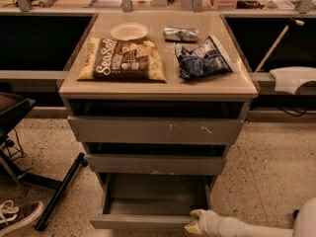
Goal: Open bottom drawer
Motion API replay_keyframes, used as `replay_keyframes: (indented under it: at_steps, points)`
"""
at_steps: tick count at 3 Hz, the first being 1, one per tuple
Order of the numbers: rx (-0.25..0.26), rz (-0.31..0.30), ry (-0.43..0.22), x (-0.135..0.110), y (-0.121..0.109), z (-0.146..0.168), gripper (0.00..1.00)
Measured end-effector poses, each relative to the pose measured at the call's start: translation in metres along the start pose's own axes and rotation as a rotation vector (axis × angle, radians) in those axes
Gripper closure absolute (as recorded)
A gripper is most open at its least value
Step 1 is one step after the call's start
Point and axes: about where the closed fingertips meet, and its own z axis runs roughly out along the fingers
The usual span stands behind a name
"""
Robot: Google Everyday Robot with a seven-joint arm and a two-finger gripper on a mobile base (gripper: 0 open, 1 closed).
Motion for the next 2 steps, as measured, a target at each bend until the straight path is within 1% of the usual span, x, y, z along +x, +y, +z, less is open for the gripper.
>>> replay_keyframes:
  at_steps: [1, 2]
  points:
    - [-0.002, 0.009, -0.001, 0.0081, 0.0096, -0.0035, 1.0]
    - [-0.002, 0.009, -0.001, 0.0064, 0.0094, -0.0057, 1.0]
